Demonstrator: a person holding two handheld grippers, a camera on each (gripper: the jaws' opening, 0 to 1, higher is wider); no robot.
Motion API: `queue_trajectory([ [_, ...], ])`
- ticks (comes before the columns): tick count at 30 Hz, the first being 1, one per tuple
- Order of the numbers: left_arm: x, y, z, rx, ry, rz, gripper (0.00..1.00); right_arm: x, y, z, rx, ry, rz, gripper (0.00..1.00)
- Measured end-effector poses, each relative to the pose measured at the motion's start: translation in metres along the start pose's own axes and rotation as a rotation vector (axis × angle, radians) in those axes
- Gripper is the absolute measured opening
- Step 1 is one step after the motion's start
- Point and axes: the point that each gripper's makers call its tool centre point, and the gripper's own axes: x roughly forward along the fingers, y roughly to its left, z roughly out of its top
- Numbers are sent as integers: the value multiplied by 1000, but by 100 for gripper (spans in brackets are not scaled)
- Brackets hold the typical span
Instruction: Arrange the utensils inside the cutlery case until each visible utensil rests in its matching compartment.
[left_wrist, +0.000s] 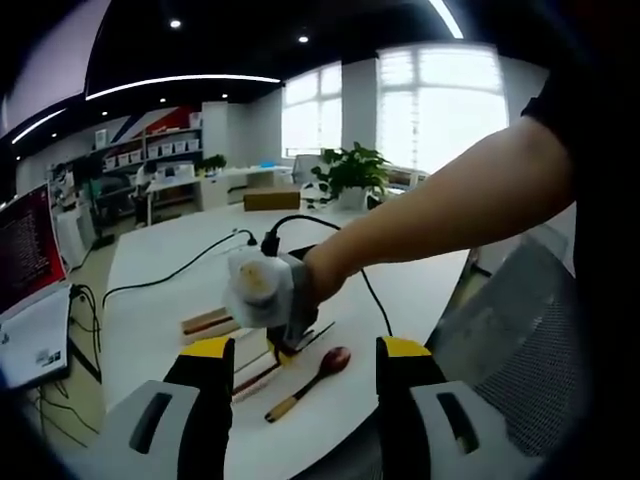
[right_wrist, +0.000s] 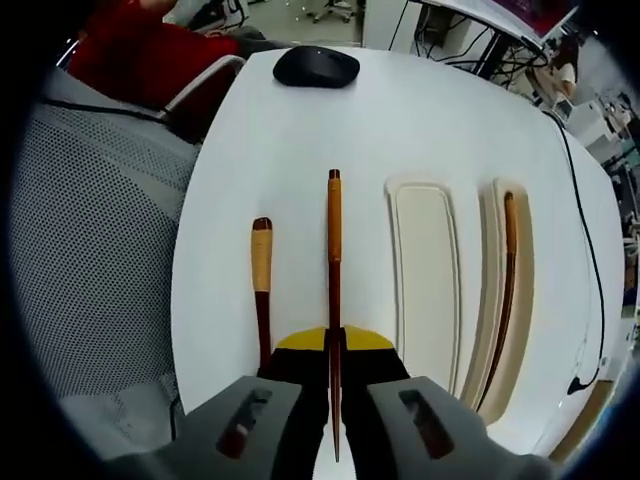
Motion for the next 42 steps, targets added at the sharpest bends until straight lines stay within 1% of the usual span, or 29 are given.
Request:
queue_trajectory([
  [3,0,0,0,-4,-2,-2,58,-1,-1,-2,-10,8,-5,0],
  [7,0,1,0,-4,-4,-1,58,-4,-1,-1,-4,-6,-6,0],
  [22,-1,2,0,-2,-3,5,58,-10,-8,-4,-8,-7,-26,0],
  [31,0,1,0,-1,-3,0,58,-16,-13,-3,-14,-15,-47,0],
  [34,0,2,0,-3,-2,3,58,-17,-14,-4,-2,-20,-40,0],
  [42,0,1,0,0,1,-1,58,-19,-18,-3,2,-26,-60,0],
])
